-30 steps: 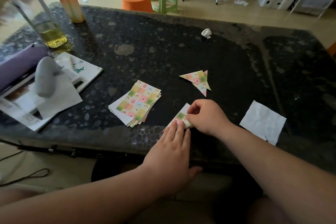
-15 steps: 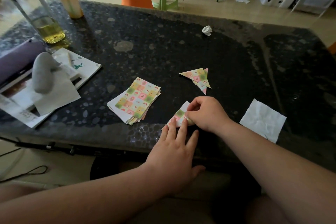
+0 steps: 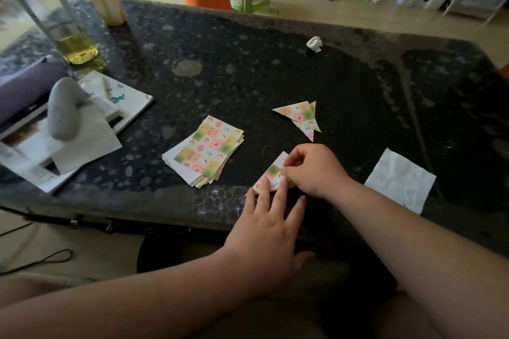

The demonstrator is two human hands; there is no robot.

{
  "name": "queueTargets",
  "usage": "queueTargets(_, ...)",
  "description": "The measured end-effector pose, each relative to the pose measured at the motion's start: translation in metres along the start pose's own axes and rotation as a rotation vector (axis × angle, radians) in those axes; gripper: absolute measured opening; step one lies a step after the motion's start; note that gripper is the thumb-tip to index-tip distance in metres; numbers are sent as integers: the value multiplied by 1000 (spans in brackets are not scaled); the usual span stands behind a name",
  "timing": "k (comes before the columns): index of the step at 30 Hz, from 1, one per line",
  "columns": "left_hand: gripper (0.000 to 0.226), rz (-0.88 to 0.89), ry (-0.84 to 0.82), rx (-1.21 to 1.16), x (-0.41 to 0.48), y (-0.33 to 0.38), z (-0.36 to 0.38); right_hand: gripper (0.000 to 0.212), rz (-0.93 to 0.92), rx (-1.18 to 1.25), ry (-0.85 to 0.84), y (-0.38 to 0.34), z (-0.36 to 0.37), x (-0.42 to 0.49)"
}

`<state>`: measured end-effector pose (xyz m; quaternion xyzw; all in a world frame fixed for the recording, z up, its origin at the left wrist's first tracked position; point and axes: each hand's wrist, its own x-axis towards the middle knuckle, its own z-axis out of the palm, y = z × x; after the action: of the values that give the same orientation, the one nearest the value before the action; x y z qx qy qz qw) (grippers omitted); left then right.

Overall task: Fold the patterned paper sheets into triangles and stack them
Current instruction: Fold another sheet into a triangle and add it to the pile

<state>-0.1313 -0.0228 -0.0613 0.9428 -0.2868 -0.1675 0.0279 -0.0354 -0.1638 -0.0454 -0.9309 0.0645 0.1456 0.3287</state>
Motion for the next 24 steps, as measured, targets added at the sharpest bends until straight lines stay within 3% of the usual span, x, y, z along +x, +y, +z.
queueTargets(24, 88, 2, -28, 2, 2, 2, 4, 8, -15, -39, 1, -1, 2, 1)
